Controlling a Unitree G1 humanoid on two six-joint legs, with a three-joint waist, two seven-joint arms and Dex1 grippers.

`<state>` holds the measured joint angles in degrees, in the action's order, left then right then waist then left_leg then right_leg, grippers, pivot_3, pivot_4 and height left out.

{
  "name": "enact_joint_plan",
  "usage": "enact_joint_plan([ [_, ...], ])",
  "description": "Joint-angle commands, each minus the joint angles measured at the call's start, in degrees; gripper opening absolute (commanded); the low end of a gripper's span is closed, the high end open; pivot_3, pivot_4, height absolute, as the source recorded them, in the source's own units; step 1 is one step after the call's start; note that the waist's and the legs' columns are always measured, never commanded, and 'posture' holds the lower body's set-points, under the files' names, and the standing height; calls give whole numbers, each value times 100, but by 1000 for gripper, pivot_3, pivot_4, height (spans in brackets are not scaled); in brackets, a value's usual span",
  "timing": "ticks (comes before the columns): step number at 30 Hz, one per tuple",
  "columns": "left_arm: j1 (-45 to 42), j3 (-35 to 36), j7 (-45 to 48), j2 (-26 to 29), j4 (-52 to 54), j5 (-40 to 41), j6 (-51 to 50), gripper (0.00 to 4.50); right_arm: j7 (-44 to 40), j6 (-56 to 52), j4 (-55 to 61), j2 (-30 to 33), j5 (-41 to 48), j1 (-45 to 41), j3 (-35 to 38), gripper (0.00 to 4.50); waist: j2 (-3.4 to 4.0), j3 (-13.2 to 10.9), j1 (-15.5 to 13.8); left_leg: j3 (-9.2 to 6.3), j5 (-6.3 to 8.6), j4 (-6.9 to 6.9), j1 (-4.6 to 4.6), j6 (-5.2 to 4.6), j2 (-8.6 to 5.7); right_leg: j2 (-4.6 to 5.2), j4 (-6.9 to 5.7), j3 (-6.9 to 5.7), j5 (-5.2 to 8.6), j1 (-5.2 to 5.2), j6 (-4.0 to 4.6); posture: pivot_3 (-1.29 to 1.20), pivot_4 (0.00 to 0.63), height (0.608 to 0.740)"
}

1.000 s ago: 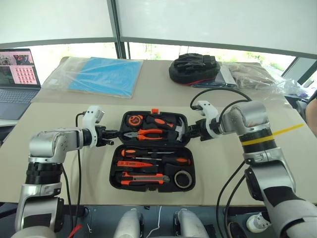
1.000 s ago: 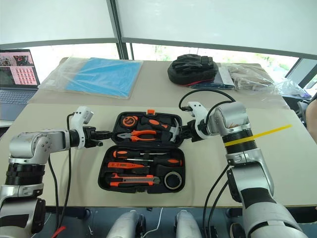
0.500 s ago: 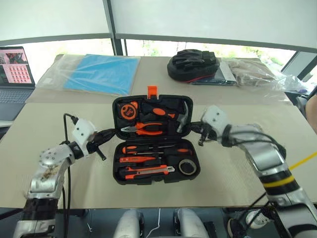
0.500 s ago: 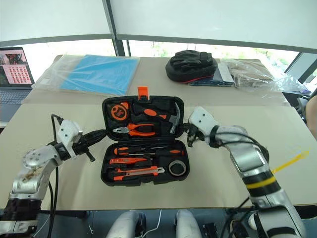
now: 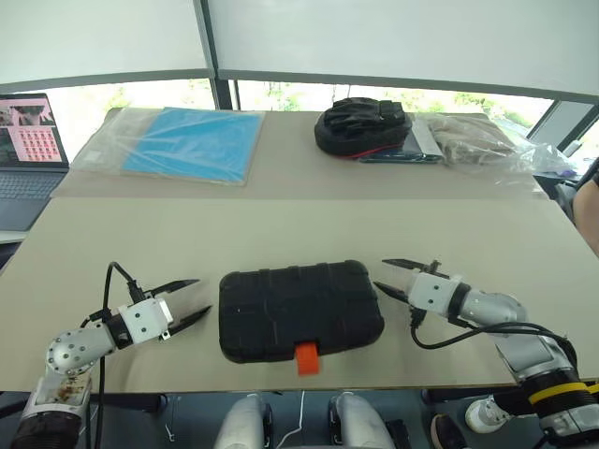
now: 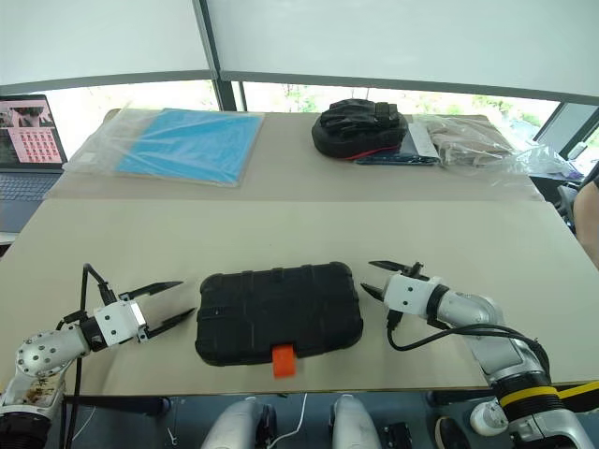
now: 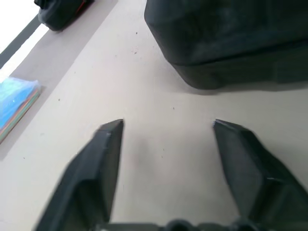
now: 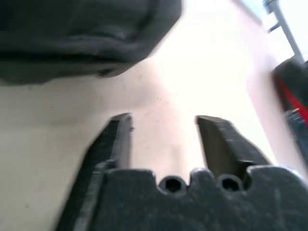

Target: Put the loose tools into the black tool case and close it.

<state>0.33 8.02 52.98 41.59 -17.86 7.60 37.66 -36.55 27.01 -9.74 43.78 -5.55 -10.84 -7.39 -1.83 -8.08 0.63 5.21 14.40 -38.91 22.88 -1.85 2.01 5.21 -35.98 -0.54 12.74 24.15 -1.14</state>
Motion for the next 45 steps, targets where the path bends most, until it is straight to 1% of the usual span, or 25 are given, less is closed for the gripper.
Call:
enact_joint_plan([
  [1, -142, 69, 12, 112, -84, 252, -539, 3970, -392, -51, 319, 198, 602, 297, 353, 3856, 0, 0, -4, 0, 0, 0, 0, 0, 0, 0, -1, 0, 0, 0, 0, 0, 150, 740],
  [2, -278, 29, 43, 107, -89, 318, -772, 3762, -560, -196, 499, 282, 827, 482, 432, 3745, 0, 0, -17, -1, 0, 0, 0, 0, 0, 0, -2, -1, 0, 0, 0, 0, 150, 740],
  [3, -484, -20, 48, 90, -105, 352, -992, 3435, -827, -513, 800, 391, 1181, 744, 497, 3531, 0, -1, -53, -3, 0, 0, 1, 0, -1, 0, -4, -2, 0, -1, 0, 0, 150, 740],
  [4, -612, -41, 47, 74, -102, 364, -1136, 3155, -999, -752, 1031, 466, 1414, 934, 545, 3171, 0, -1, -80, -5, 0, -1, 2, 0, -2, 0, -7, -4, 0, -1, 0, 0, 150, 740],
  [6, -957, -152, 130, 24, -76, 386, -1482, 2252, -1364, -1129, 1596, 679, 1854, 1444, 623, 2420, 0, -1, -110, -8, 0, -6, 4, 0, -1, -2, -8, -6, -1, -2, -1, 0, 150, 740],
  [7, -1134, -220, 202, -9, -70, 414, -1671, 1931, -1507, -1388, 1902, 802, 2042, 1709, 662, 2167, 0, -1, -139, -9, 0, -6, 3, 0, -2, -1, -7, -4, -1, -3, -2, 0, 150, 740],
  [8, -1360, -308, 254, -64, -103, 420, -1871, 1450, -1643, -1613, 2233, 927, 2186, 1986, 690, 1747, -1, 0, -135, -10, 0, -8, 4, 0, -3, 0, -6, -5, -2, -6, -3, 0, 150, 740],
  [10, -1732, -495, 437, -162, -170, 442, -2196, 748, -1807, -2081, 2775, 1126, 2311, 2398, 654, 1165, -2, 1, -146, -12, 0, -10, 4, 0, -4, 0, -5, -5, -3, -9, -5, 0, 150, 740],
  [11, -1860, -581, 525, -193, -191, 430, -2326, 278, -1843, -2207, 2975, 1159, 2301, 2515, 626, 751, -5, 2, -141, -13, 0, -12, 4, 0, -5, -1, -4, -5, -3, -9, -8, 0, 150, 740],
  [12, -2025, -696, 623, -241, -263, 383, -2390, 77, -1841, -2430, 3191, 1160, 2301, 2582, 538, 517, -6, 3, -129, -12, 0, -12, 4, 0, -5, -2, -3, -5, -3, -10, -8, 0, 150, 740],
  [13, -2133, -784, 701, -270, -307, 348, -2466, 0, -1830, -2610, 3364, 1142, 2294, 2615, 470, 160, -7, 4, -114, -12, 0, -12, 4, -1, -6, -3, -3, -4, -3, -9, -8, 0, 150, 740],
  [14, -2235, -905, 843, -286, -357, 320, -2581, 0, -1790, -2784, 3527, 1074, 2241, 2577, 353, 21, -7, 3, -96, -10, 0, -12, 3, -1, -4, -6, -3, -1, -3, -8, -8, 0, 150, 740],
  [16, -2334, -1079, 1078, -280, -376, 313, -2868, 0, -1706, -3131, 3753, 945, 2149, 2473, 159, 21, -8, 3, -72, -11, 0, -12, 5, 0, -5, -13, -3, 0, -1, -4, -6, 0, 150, 740],
  [19, -2405, -1348, 1581, -203, -348, 336, -3283, 0, -1589, -3721, 3866, 643, 1894, 2008, -331, 21, -10, 2, -50, -12, 0, -11, 5, 0, -5, -25, -3, 2, 3, 0, 0, 0, 150, 740],
  [21, -2381, -1386, 1716, -159, -260, 353, -3454, 0, -1543, -3843, 3851, 494, 1736, 1782, -491, 21, -11, 1, -58, -15, 0, -13, 12, 0, -5, -26, -5, 3, 4, 6, 0, 0, 150, 740],
  [23, -2261, -1321, 1800, -95, -56, 473, -3738, 0, -1376, -3854, 3610, 215, 1472, 1359, -659, 21, -19, -3, -58, -21, 0, -17, 22, 0, -4, -27, -4, -1, 4, 10, 0, 0, 150, 740],
  [26, -1976, -1177, 1902, 54, 363, 741, -4295, 0, -1097, -3903, 3192, -265, 1246, 737, -705, 21, -22, -7, 3, -19, -1, -24, 24, 1, -1, -28, -5, 1, 4, 13, 1, 0, 150, 740],
  [29, -1564, -949, 1907, 188, 877, 1024, -4710, 0, -1117, -3841, 2844, -529, 1120, 296, -746, 21, -22, -8, 12, -20, -1, -23, 25, 2, 4, -25, -9, 3, 4, 15, 1, 0, 150, 740],
  [31, -1288, -833, 1780, 250, 1117, 1045, -4823, 0, -1098, -3816, 2571, -685, 1021, 20, -789, 21, -22, -9, 6, -23, -1, -22, 30, 2, 5, -24, -10, 1, 5, 20, 0, 0, 150, 740],
  [34, -815, -516, 1345, 148, 1516, 1133, -4945, 0, -1072, -3749, 2002, -979, 920, -502, -797, 21, -20, -10, 20, -24, -1, -20, 31, 1, 4, -24, -10, 1, 5, 21, 0, 0, 150, 740],
  [37, -660, -339, 1100, 42, 1706, 1231, -4985, 0, -1143, -3656, 1745, -1028, 859, -655, -771, 21, -19, -11, 10, -25, -1, -19, 32, 1, 3, -21, -11, 0, 4, 21, 0, 0, 150, 740],
  [40, -743, 181, 899, -173, 1917, 1870, -5317, 0, -1265, -3588, 1747, -852, 893, -582, -629, 21, -20, -12, -35, -28, -1, -19, 33, 2, -2, -14, -12, -6, 4, 19, 0, 0, 150, 740],
  [42, -958, 388, 929, -69, 1851, 2055, -5485, 0, -1365, -3703, 1984, -647, 1085, -349, -362, 21, -23, -14, -65, -29, -1, -21, 35, 2, -4, -11, -12, -8, 3, 19, -3, 0, 150, 740],
  [45, -1187, 334, 1210, 171, 1955, 2271, -5850, 0, -1536, -4026, 2471, -390, 1406, 72, -71, 21, -23, -15, -126, -37, -2, -23, 35, 2, -9, -7, -11, -16, 4, 12, -5, 0, 150, 740],
])
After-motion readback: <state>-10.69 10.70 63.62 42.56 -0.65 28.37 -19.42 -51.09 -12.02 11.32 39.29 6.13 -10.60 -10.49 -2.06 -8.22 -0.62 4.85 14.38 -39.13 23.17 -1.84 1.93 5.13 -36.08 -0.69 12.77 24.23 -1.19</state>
